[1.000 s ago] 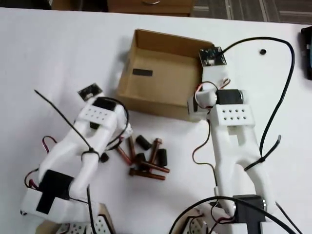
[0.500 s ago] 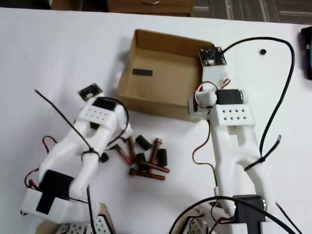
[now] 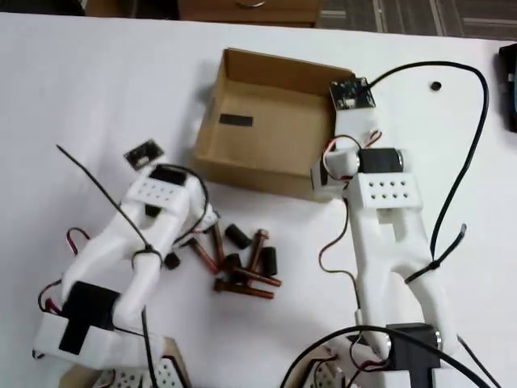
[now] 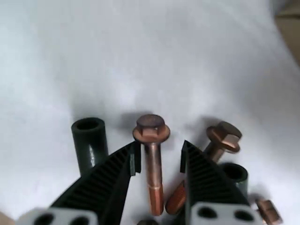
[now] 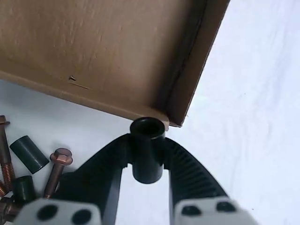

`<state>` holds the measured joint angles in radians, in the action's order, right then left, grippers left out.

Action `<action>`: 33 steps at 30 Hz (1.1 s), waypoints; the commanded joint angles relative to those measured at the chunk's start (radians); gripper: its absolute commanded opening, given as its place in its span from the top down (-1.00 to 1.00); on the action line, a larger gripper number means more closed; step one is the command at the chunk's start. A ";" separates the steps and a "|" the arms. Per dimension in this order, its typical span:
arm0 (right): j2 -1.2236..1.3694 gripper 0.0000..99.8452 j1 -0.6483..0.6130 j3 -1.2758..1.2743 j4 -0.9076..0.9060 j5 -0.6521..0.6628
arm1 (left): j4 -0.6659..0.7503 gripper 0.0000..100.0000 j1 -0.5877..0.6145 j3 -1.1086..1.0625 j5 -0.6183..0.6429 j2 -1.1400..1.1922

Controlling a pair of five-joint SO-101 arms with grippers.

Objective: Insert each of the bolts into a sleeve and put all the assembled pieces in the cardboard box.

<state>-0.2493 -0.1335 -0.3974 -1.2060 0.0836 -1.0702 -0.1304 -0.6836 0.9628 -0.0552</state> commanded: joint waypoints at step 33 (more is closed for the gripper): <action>-0.058 0.96 0.008 0.037 -0.004 -0.006 | 0.144 0.95 0.051 -0.090 -0.021 -0.011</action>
<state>-0.2493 -0.1335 -0.3974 -1.2060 0.0836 -0.8615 -0.1166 -0.8017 0.9475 -0.0583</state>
